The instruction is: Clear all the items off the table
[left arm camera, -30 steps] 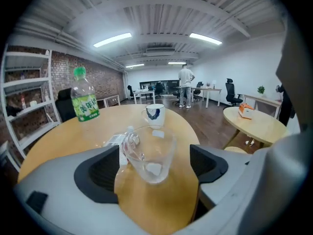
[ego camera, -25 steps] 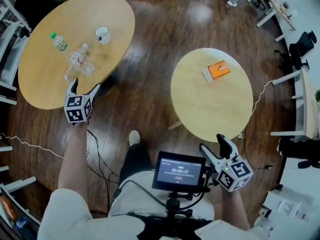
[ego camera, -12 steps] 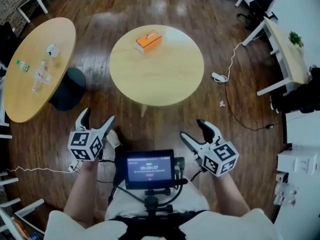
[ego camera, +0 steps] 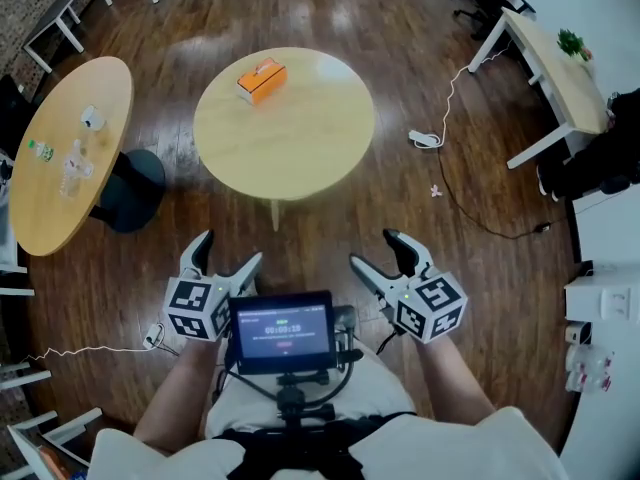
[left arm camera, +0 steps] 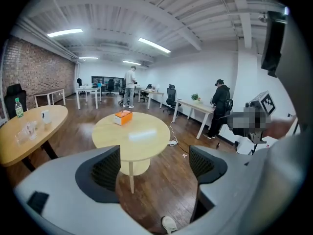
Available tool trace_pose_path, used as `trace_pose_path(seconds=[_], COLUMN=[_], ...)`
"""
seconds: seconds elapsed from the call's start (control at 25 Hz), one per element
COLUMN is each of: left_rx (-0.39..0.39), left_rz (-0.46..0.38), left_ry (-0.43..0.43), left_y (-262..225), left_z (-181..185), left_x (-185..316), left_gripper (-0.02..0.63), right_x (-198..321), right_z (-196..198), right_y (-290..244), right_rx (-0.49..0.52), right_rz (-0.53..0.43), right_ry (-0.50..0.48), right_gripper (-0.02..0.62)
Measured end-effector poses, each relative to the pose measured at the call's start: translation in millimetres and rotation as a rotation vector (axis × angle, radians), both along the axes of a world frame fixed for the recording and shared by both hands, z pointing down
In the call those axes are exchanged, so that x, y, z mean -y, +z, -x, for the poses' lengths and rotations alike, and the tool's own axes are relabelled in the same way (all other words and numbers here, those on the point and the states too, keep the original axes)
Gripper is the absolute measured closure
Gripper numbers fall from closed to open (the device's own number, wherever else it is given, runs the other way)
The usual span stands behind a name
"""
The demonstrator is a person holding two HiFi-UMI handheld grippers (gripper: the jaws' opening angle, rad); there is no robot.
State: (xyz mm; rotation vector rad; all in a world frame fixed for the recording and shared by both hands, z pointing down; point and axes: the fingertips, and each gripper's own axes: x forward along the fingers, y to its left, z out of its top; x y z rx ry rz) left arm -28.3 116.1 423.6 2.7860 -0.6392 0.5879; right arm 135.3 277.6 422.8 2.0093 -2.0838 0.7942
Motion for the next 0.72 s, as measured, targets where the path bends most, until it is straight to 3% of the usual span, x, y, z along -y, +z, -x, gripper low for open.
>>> trace_pose_path(seconds=[0.36,0.72], left_rx=[-0.001,-0.035], left_rz=[-0.003,0.003], left_ry=[-0.027,-0.056], left_y=[-2,-2], left_z=[12,35], left_x=[2,36], left_gripper=[0.161,0.161], right_x=[-7,39], right_z=[-10,5], right_y=[2,2], right_rx=[-0.009,-0.023], right_rz=[-0.008,0.009], right_ry=[0.012,-0.032], right_gripper=[0.246,0.247])
